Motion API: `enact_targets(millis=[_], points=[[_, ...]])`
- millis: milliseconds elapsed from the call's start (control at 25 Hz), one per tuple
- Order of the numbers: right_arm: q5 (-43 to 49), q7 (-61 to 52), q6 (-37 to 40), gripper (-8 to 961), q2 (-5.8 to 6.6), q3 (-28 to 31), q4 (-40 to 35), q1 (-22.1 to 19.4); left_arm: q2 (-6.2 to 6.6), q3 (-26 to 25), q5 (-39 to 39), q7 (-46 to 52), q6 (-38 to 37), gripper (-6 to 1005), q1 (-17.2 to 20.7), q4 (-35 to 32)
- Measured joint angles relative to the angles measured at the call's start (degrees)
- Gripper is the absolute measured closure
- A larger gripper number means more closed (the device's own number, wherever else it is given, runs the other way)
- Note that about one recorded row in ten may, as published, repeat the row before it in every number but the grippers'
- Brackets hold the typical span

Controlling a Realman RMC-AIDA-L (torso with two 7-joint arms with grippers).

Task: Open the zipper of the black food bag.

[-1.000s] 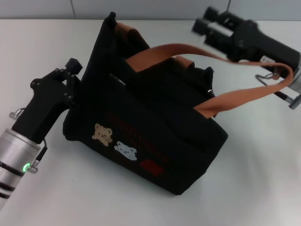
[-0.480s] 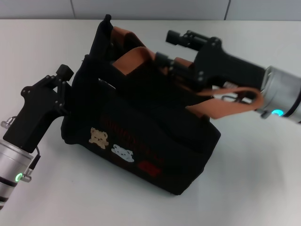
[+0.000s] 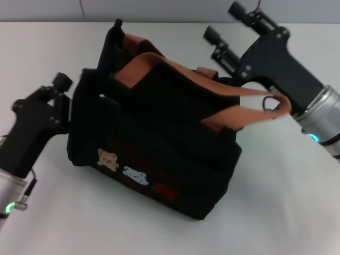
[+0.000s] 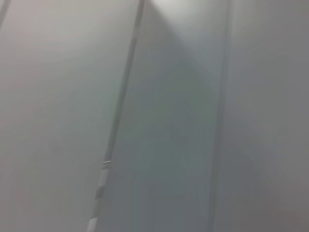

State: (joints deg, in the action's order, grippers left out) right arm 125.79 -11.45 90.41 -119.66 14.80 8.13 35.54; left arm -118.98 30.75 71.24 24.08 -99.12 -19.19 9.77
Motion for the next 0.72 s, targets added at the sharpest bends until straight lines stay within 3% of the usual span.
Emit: enact_targets(millis=[360, 520, 720], points=[[-0.46, 18.88, -2.15, 358, -0.29, 6.79, 4.45, -1.73, -0.01, -0.39, -0.37, 2.26, -10.63, 997, 3.86, -2.71], [-0.62, 28.28, -2.48, 357, -0.31, 10.36, 6.16, -2.63, -0.05, -0.57, -0.42, 2.28, -12.21, 997, 4.43, -3.18], [-0.64, 40.86, -3.04, 354, -0.31, 10.8, 6.43, -2.44, 0.06, -0.93, -0.46, 2.29, -13.39, 997, 4.63, -3.19]])
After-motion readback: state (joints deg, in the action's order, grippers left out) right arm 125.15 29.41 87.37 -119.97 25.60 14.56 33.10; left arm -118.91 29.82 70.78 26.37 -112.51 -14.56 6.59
